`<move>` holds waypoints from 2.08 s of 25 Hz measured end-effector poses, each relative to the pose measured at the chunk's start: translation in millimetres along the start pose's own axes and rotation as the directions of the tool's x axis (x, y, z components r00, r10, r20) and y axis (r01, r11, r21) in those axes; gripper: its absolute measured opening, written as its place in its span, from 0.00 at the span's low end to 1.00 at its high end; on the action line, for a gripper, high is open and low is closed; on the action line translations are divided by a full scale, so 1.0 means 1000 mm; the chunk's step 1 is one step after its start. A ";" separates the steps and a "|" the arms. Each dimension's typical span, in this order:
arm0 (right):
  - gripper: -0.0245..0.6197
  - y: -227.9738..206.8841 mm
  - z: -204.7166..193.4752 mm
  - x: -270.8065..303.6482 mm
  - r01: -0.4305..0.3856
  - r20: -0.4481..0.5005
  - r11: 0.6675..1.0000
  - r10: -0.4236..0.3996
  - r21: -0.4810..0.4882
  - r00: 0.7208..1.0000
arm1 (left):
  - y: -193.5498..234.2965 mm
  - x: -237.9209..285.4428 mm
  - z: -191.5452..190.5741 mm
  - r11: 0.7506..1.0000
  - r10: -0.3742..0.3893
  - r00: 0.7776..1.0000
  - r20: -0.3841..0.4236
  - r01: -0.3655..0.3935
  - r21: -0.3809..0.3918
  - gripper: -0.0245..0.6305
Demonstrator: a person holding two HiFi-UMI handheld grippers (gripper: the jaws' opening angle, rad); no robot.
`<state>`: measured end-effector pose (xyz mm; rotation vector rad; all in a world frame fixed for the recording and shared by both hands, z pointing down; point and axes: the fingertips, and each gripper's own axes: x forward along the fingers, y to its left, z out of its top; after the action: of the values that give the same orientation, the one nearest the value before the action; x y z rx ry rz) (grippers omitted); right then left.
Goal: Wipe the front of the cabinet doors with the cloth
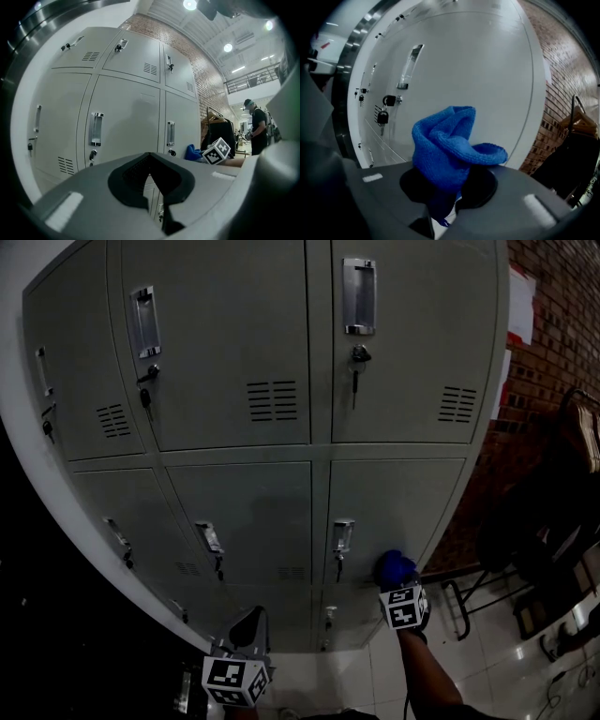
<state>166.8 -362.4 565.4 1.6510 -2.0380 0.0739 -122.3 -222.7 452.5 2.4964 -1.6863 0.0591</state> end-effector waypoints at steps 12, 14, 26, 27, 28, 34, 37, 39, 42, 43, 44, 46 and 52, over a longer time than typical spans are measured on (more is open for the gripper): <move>0.17 0.095 0.046 0.009 -0.229 0.126 0.973 0.225 0.024 0.966 | -0.009 0.004 0.002 1.000 -0.024 1.000 0.009 0.024 0.010 0.05; 0.17 0.110 0.051 0.010 -0.245 0.123 0.969 0.243 0.006 0.962 | -0.009 0.004 0.003 1.000 -0.026 1.000 0.010 0.026 0.008 0.05; 0.16 0.115 0.060 -0.019 -0.302 0.171 0.951 0.286 0.072 0.943 | -0.018 0.007 0.010 0.988 -0.113 0.992 0.052 0.118 -0.095 0.05; 0.16 0.111 0.062 -0.030 -0.303 0.189 0.950 0.285 0.078 0.940 | -0.021 0.008 0.011 0.985 -0.127 0.990 0.058 0.133 -0.106 0.05; 0.16 0.107 0.064 -0.041 -0.303 0.208 0.949 0.280 0.084 0.937 | -0.025 0.009 0.013 0.984 -0.135 0.989 0.058 0.141 -0.106 0.06; 0.17 0.084 0.070 -0.117 -0.280 0.307 0.952 0.233 0.121 0.923 | -0.038 0.017 0.015 0.986 -0.156 0.987 0.045 0.158 -0.058 0.05; 0.17 0.078 0.081 -0.150 -0.248 0.348 0.965 0.203 0.089 0.915 | -0.039 0.020 0.015 0.990 -0.140 0.989 0.041 0.141 -0.027 0.05; 0.17 0.074 0.093 -0.168 -0.208 0.385 0.977 0.172 0.052 0.907 | -0.042 0.021 0.021 0.992 -0.123 0.991 0.042 0.124 -0.003 0.05; 0.16 0.065 0.102 -0.182 -0.161 0.420 0.986 0.131 0.037 0.898 | -0.050 0.022 0.026 0.990 -0.143 0.988 0.054 0.143 -0.006 0.05; 0.16 0.063 0.102 -0.183 -0.153 0.423 0.987 0.121 0.042 0.898 | -0.054 0.021 0.028 0.987 -0.157 0.986 0.063 0.159 -0.018 0.05; 0.16 0.061 0.102 -0.184 -0.146 0.424 0.988 0.112 0.049 0.899 | -0.057 0.019 0.031 0.985 -0.168 0.983 0.072 0.170 -0.027 0.05; 0.16 0.058 0.098 -0.183 -0.140 0.418 0.988 0.102 0.060 0.902 | -0.059 0.016 0.034 0.986 -0.167 0.983 0.081 0.169 -0.015 0.05; 0.16 0.066 0.082 -0.180 -0.155 0.383 0.985 0.118 0.070 0.916 | -0.056 0.009 0.024 0.989 -0.148 0.986 0.075 0.147 0.015 0.05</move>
<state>100.2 -212.4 437.4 1.6811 -2.4745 -0.1064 -67.8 -213.0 424.9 2.6532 -1.5248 -0.0427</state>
